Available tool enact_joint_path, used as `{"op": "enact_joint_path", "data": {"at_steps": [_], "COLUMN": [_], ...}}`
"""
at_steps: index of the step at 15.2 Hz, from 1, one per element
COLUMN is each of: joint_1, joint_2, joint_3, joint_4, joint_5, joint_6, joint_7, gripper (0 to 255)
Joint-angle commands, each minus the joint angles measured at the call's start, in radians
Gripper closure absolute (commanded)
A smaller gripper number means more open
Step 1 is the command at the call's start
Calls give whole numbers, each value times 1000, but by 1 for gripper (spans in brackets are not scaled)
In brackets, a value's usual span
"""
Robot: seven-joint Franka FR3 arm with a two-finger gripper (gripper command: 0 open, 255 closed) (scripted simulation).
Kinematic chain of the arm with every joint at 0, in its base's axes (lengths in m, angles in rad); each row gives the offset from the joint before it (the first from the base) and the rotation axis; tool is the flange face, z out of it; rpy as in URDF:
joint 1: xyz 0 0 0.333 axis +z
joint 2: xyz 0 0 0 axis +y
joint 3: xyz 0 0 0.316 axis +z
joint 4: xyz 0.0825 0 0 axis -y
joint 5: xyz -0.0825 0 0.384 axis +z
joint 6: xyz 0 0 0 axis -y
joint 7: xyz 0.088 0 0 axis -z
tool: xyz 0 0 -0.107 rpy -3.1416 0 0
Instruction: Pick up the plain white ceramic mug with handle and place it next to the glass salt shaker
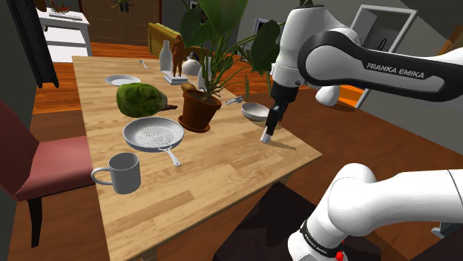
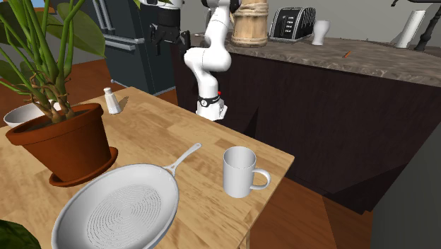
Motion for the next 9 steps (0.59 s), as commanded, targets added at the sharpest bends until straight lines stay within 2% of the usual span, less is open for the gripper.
{"op": "enact_joint_path", "data": {"at_steps": [1,9], "joint_1": [0,34], "joint_2": [0,172], "joint_3": [0,121], "joint_4": [0,10], "joint_5": [0,107], "joint_6": [0,198], "joint_7": [0,177], "gripper": [0,0]}}
